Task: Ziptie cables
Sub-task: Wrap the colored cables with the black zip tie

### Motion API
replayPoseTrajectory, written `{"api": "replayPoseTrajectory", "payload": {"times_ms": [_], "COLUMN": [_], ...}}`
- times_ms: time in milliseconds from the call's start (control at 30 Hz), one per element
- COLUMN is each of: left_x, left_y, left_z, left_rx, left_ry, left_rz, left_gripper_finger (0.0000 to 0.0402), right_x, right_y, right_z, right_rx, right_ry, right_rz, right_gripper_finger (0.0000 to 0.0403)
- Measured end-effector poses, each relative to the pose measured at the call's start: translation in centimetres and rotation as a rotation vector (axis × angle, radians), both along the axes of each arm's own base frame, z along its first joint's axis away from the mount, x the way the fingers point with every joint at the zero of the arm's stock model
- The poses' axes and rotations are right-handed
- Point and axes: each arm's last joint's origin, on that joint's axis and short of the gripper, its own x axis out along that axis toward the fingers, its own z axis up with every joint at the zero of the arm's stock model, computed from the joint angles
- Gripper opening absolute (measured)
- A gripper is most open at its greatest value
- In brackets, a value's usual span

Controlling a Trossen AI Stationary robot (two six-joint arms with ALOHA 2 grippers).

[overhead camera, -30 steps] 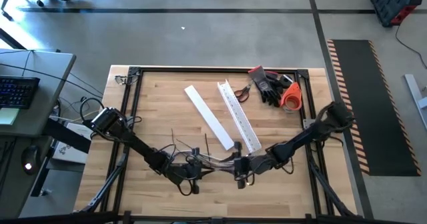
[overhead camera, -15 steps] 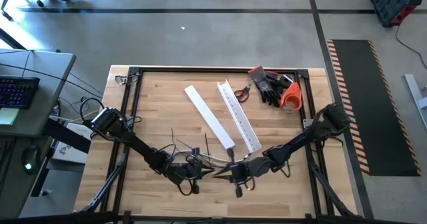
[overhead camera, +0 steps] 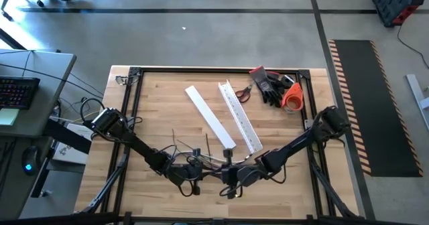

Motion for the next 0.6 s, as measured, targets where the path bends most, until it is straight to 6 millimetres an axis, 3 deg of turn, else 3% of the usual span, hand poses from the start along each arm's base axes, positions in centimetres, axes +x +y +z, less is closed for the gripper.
{"api": "replayPoseTrajectory", "payload": {"times_ms": [300, 600], "left_x": [0.0, -0.5], "left_y": [-0.3, -0.9], "left_z": [0.6, 0.3], "left_rx": [-0.028, -0.047], "left_ry": [-0.040, -0.016], "left_rz": [-0.035, -0.042], "left_gripper_finger": [0.0000, 0.0000], "right_x": [0.6, 0.0], "right_y": [0.1, 0.4], "right_z": [-1.5, 0.4], "right_rx": [0.011, -0.011], "right_ry": [0.013, -0.043], "right_rz": [0.026, 0.039], "right_gripper_finger": [0.0000, 0.0000]}}
